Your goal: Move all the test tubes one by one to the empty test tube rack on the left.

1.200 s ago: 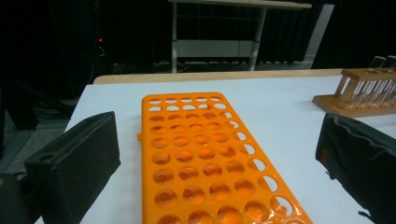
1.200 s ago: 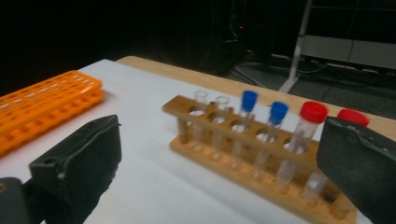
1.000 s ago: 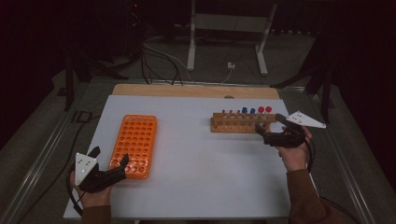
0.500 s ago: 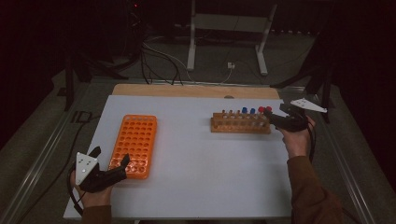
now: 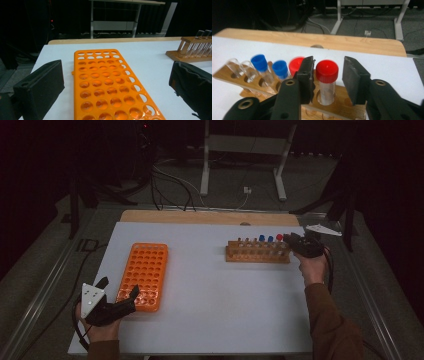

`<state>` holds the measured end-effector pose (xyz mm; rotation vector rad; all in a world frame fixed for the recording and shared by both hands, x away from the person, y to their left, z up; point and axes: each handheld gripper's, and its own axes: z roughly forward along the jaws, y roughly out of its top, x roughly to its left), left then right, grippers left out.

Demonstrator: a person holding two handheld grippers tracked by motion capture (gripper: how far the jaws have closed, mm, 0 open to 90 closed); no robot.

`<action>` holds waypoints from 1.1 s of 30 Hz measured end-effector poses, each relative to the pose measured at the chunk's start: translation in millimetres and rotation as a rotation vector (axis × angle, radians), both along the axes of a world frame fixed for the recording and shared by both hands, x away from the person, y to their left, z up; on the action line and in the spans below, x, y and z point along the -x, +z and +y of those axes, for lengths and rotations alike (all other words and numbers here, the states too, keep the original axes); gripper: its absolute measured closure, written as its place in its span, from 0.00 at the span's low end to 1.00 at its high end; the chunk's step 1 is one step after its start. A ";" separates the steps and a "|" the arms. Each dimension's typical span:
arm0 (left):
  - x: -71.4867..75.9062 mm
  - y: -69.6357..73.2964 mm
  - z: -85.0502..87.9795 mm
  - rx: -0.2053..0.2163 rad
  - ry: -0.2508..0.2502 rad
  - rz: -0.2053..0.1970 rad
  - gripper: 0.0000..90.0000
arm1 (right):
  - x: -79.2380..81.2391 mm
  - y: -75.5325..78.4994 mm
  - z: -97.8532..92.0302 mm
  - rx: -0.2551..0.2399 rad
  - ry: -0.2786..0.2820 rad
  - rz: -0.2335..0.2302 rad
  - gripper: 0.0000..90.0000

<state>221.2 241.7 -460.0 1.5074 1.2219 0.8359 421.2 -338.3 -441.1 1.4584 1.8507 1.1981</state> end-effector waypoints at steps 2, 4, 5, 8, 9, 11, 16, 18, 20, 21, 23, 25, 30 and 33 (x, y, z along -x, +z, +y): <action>0.1 0.0 0.4 0.001 0.000 0.000 0.00 | -1.5 -3.0 0.8 -0.001 0.000 0.012 0.73; 0.1 0.0 0.5 0.001 0.001 0.001 0.00 | -3.3 -6.1 2.5 0.008 0.001 0.027 0.74; 0.1 0.0 0.5 0.001 0.001 0.001 0.00 | -3.5 -7.0 2.9 0.014 0.003 0.030 0.77; 0.1 0.0 0.5 0.001 -0.001 0.000 0.00 | -4.0 -8.2 4.5 0.018 0.005 0.030 0.77; 0.1 -0.1 0.4 0.002 -0.001 0.001 0.00 | -3.9 -8.0 5.2 0.025 0.005 0.028 0.77; 0.1 0.0 0.4 0.001 -0.001 0.001 0.00 | -3.4 -6.9 5.6 0.027 0.006 0.022 0.78; 0.1 -0.2 0.3 0.001 0.000 0.002 0.00 | -1.4 -2.7 5.8 0.031 0.008 0.005 0.78; 0.1 -0.1 0.2 -0.001 0.000 0.001 0.00 | -0.6 -0.7 5.4 0.033 0.006 0.001 0.78; 0.1 -0.2 0.2 0.000 0.000 0.002 0.00 | 0.7 2.4 3.8 0.031 0.002 -0.006 0.78; 0.1 -0.2 0.2 0.000 0.000 0.002 0.00 | 1.4 3.8 3.4 0.029 0.000 -0.006 0.78; 0.0 -0.2 0.2 0.000 0.000 0.003 0.00 | 3.0 7.3 2.2 0.024 -0.001 -0.015 0.78; 0.1 -0.2 0.3 0.000 0.000 0.003 0.00 | 4.1 10.8 1.6 0.028 0.002 -0.022 0.78; -0.2 -0.4 -0.4 -0.003 -0.002 0.006 0.00 | 6.3 20.9 0.7 0.027 0.004 -0.041 0.78; -0.6 -0.7 -0.8 -0.006 -0.004 0.010 0.00 | 8.0 28.7 1.5 0.039 0.008 -0.055 0.78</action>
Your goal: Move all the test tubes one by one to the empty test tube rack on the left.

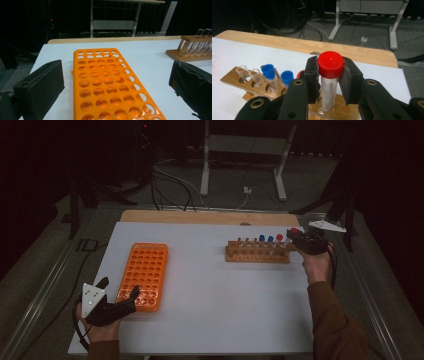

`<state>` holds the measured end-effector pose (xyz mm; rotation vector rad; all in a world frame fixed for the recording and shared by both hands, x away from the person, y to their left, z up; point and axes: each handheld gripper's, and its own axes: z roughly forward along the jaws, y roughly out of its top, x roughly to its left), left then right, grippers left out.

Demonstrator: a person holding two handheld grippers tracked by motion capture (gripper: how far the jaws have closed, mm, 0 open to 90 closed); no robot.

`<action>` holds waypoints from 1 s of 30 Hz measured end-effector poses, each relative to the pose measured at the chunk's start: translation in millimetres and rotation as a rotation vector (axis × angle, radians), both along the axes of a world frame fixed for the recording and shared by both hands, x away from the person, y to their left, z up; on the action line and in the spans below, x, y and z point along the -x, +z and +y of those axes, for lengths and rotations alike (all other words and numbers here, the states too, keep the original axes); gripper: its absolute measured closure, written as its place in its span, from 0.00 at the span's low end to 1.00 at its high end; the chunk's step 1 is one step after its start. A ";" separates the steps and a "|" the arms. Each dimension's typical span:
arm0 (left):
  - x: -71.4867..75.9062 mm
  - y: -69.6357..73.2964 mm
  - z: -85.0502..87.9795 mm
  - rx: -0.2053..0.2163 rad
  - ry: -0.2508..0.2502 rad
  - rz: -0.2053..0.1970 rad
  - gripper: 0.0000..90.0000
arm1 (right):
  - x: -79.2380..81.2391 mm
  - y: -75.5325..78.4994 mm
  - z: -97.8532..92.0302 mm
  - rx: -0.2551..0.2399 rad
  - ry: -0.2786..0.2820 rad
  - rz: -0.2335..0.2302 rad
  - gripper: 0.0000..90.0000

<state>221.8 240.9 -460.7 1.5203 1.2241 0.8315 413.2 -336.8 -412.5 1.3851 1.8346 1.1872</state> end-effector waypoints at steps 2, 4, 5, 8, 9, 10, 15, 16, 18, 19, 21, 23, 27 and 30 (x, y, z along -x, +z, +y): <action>-0.3 -0.3 -0.4 -0.001 -0.002 0.003 0.00 | 1.6 6.4 1.1 0.018 0.007 -0.012 0.78; -0.3 -0.4 -1.8 -0.011 -0.004 0.011 0.00 | 2.2 10.3 0.8 0.019 0.007 -0.017 0.78; -0.3 -0.4 -1.8 -0.011 -0.004 0.011 0.00 | 2.2 10.3 0.8 0.019 0.007 -0.017 0.78; -0.8 -0.6 -3.8 -0.015 -0.015 0.015 0.00 | 5.8 19.3 1.1 0.024 0.015 -0.034 0.78; -1.1 -0.3 -5.0 -0.018 -0.022 0.016 0.00 | 5.8 19.3 1.1 0.024 0.015 -0.034 0.78; -1.5 0.1 -6.6 -0.023 -0.029 0.014 0.00 | 6.8 21.7 1.9 0.027 0.018 -0.036 0.78; -4.1 2.4 -16.2 -0.030 -0.068 0.028 0.00 | 11.5 30.7 7.6 0.040 0.054 -0.032 0.78; -4.7 3.3 -17.8 -0.030 -0.075 0.026 0.00 | 13.6 31.8 10.0 0.035 0.069 -0.023 0.78; -6.8 5.5 -20.7 -0.028 -0.090 0.025 0.00 | 15.2 32.0 11.5 0.029 0.079 -0.016 0.78; -8.0 6.8 -21.8 -0.026 -0.099 0.025 0.00 | 17.0 32.0 13.5 0.027 0.089 -0.015 0.78; -10.3 9.6 -23.9 -0.022 -0.112 0.023 0.00 | 22.3 31.4 20.1 0.022 0.122 -0.015 0.78; -14.0 14.1 -28.0 -0.023 -0.133 0.009 0.00 | 25.1 30.8 24.8 0.006 0.145 -0.012 0.78; -19.2 17.7 -33.3 -0.037 -0.151 -0.001 0.00 | 30.0 29.9 36.0 -0.009 0.183 -0.011 0.78; -24.8 20.9 -40.4 -0.036 -0.168 0.006 0.00 | 33.7 29.9 45.4 -0.013 0.215 -0.012 0.78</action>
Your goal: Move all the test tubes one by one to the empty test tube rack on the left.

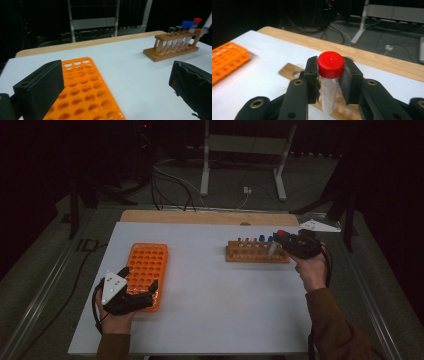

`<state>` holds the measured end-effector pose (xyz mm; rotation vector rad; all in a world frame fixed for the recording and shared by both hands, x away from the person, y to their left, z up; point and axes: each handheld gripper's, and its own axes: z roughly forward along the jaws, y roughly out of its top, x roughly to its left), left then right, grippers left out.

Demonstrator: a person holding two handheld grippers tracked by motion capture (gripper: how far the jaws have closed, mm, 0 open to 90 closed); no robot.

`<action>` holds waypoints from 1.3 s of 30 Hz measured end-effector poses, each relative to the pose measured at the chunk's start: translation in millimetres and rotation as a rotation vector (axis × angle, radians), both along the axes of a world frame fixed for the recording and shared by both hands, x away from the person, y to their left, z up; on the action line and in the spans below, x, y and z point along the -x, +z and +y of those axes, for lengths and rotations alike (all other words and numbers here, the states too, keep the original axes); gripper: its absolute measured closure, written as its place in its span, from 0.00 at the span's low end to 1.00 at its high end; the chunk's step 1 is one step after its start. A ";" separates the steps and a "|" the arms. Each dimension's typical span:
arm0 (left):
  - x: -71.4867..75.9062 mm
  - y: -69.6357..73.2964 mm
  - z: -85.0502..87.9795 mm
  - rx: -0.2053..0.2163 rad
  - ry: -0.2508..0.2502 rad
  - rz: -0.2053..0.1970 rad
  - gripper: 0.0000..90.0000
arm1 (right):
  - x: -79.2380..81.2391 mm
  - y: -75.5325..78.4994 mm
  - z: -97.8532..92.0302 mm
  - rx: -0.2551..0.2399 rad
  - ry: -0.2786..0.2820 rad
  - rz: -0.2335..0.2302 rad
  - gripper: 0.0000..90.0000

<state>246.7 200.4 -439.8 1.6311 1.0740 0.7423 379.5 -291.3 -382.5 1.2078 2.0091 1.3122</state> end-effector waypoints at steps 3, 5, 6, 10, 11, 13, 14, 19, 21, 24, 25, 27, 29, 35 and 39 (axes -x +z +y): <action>-5.3 2.6 -8.6 0.003 -0.015 0.002 0.00 | 2.4 -1.0 8.9 -0.011 0.034 0.006 0.78; -9.3 4.0 -13.9 0.006 -0.028 0.004 0.00 | 3.1 -1.4 12.3 -0.014 0.045 0.011 0.78; -11.3 4.6 -16.7 0.009 -0.035 0.005 0.00 | 4.0 -1.8 15.8 -0.011 0.056 0.011 0.78; -22.5 7.9 -33.7 0.000 -0.082 0.009 0.00 | 8.1 -2.4 35.0 -0.011 0.111 0.013 0.78; -22.5 7.9 -33.7 0.000 -0.082 0.009 0.00 | 8.7 -2.4 38.7 -0.015 0.122 0.015 0.78; -27.5 9.6 -41.7 0.000 -0.100 0.009 0.00 | 9.9 -2.3 46.0 -0.020 0.141 0.015 0.78; -32.7 11.2 -50.0 0.001 -0.116 0.009 0.00 | 10.5 -2.5 49.6 -0.025 0.151 0.017 0.78; -41.9 13.3 -67.5 -0.007 -0.144 0.007 0.00 | 12.2 -5.3 63.5 -0.027 0.189 0.026 0.78; -45.8 13.7 -76.2 -0.010 -0.161 0.009 0.00 | 14.0 -8.9 73.4 -0.033 0.215 0.040 0.78; -50.6 13.4 -89.8 -0.014 -0.183 0.013 0.00 | 16.9 -12.2 84.2 -0.035 0.243 0.049 0.78; -52.0 13.0 -94.7 -0.013 -0.190 0.013 0.00 | 18.0 -13.0 87.7 -0.036 0.252 0.049 0.78; -54.3 12.3 -103.8 -0.019 -0.204 0.022 0.00 | 19.1 -13.5 91.1 -0.037 0.260 0.051 0.78; -56.2 11.7 -112.1 -0.028 -0.224 0.030 0.04 | 21.7 -14.9 100.5 -0.043 0.287 0.055 0.78; -62.1 8.7 -132.7 -0.030 -0.285 0.052 0.09 | 28.7 -17.1 118.0 -0.036 0.337 0.060 0.77; -63.3 5.5 -145.2 -0.044 -0.322 0.062 0.19 | 31.4 -20.3 126.9 -0.045 0.359 0.072 0.77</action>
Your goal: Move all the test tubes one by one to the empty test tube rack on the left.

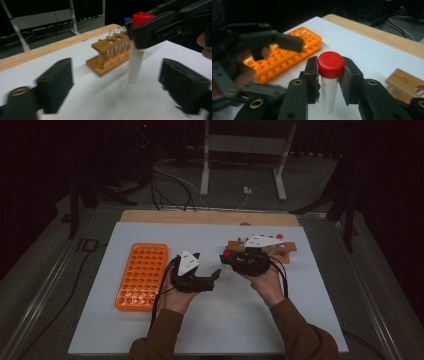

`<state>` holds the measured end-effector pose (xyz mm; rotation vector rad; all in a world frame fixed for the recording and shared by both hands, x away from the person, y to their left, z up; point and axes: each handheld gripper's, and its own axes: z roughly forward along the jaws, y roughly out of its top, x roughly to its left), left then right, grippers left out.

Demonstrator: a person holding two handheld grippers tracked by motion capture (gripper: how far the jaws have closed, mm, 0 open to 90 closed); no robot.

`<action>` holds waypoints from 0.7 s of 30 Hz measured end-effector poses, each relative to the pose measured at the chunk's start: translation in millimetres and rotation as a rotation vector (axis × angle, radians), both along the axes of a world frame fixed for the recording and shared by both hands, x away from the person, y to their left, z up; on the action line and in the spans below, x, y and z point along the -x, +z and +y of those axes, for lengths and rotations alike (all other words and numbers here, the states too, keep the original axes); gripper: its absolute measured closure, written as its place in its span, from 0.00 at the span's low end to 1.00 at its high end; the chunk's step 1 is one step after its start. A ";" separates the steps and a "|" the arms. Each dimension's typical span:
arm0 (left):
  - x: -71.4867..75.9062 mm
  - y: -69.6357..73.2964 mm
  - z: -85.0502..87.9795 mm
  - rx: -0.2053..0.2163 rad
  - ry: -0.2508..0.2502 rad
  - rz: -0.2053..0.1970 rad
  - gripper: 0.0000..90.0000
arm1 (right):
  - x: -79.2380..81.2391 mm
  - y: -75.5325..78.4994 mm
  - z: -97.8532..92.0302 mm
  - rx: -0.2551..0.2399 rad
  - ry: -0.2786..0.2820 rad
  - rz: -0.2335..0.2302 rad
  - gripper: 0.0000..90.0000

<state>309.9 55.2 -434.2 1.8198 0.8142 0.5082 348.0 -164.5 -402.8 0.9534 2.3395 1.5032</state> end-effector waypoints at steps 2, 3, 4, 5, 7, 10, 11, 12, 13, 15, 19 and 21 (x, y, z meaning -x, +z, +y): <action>-1.4 -1.7 -5.4 0.005 -0.033 0.024 0.27 | 1.8 0.0 3.3 -0.002 0.011 -0.001 0.77; -1.4 -1.7 -5.4 0.005 -0.033 0.024 0.35 | 1.8 0.0 3.3 -0.002 0.011 -0.001 0.77; -1.5 -2.0 -7.8 0.003 -0.053 0.027 0.40 | 3.8 0.4 7.3 -0.006 0.024 -0.003 0.77; -1.5 -2.0 -7.8 0.003 -0.053 0.027 0.45 | 4.4 0.5 8.5 -0.006 0.028 -0.002 0.77; -2.0 -2.6 -10.1 -0.010 -0.061 0.033 0.55 | 5.5 0.3 11.2 -0.006 0.037 0.003 0.77; -2.6 -4.5 -11.3 -0.031 -0.083 0.037 0.68 | 6.5 -0.8 14.0 -0.005 0.050 0.005 0.77; -2.6 -4.5 -11.3 -0.031 -0.083 0.037 0.72 | 6.6 -1.1 14.6 -0.005 0.051 0.006 0.77; -2.5 -4.9 -11.6 -0.041 -0.087 0.038 0.77 | 6.9 -1.4 15.1 -0.003 0.051 0.008 0.77; -2.3 -5.0 -11.5 -0.042 -0.088 0.038 0.81 | 6.9 -1.5 15.2 -0.003 0.053 0.009 0.77; -2.3 -4.8 -11.4 -0.043 -0.088 0.038 0.82 | 7.0 -1.7 15.2 -0.003 0.054 0.008 0.77; -2.9 -5.6 -9.6 -0.050 -0.077 0.040 0.83 | 5.1 -2.6 10.3 -0.031 0.048 0.014 0.58; -3.2 -6.3 -7.4 -0.053 -0.070 0.041 0.83 | 4.8 -2.7 6.5 -0.041 0.038 0.011 0.45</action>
